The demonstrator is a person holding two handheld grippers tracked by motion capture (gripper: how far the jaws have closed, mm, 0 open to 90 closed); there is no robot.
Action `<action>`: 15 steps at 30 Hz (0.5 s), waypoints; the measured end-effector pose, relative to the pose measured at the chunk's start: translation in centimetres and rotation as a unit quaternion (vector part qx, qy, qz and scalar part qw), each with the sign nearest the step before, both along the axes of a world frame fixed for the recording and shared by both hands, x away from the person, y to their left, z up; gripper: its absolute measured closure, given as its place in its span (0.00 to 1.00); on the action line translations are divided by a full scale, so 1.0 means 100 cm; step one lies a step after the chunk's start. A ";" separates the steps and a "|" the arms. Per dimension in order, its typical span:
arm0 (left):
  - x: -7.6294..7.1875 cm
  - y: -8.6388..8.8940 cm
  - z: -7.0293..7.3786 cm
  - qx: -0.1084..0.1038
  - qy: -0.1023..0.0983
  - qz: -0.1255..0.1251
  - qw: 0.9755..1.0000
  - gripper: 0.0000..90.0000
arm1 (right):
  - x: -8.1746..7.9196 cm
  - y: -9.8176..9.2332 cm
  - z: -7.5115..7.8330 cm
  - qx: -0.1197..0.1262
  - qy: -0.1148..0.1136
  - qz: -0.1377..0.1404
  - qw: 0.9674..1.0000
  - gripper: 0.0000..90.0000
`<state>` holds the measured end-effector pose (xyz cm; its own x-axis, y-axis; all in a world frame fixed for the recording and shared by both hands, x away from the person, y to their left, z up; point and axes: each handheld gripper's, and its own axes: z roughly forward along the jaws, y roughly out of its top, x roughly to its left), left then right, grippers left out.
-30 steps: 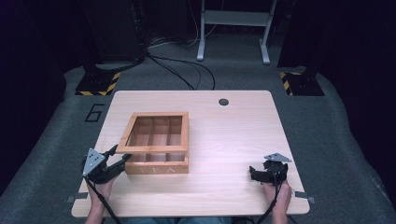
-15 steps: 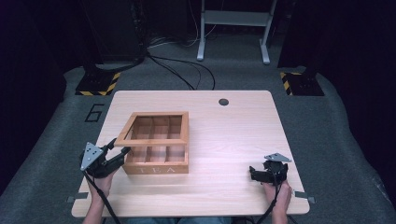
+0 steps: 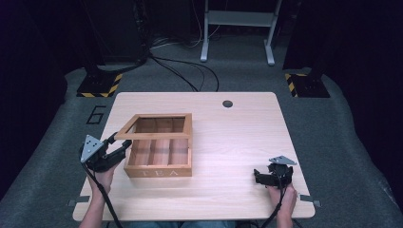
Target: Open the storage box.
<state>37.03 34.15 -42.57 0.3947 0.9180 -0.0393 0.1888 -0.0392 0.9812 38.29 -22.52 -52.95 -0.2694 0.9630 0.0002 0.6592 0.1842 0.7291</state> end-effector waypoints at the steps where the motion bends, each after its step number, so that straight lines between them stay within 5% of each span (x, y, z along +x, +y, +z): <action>1: 0.000 0.000 0.000 0.000 0.000 0.000 1.000 0.49 | 0.000 0.000 0.000 0.000 0.000 0.000 1.000 0.05; 15: 0.011 -0.001 0.016 0.001 -0.007 0.007 1.000 0.50 | 0.000 0.000 0.000 0.000 0.000 0.000 1.000 0.05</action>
<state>38.10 34.03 -40.97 0.3827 0.9233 -0.0323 0.1748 -0.0380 0.9839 38.28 -22.52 -52.94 -0.2693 0.9631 0.0007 0.6596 0.1839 0.7288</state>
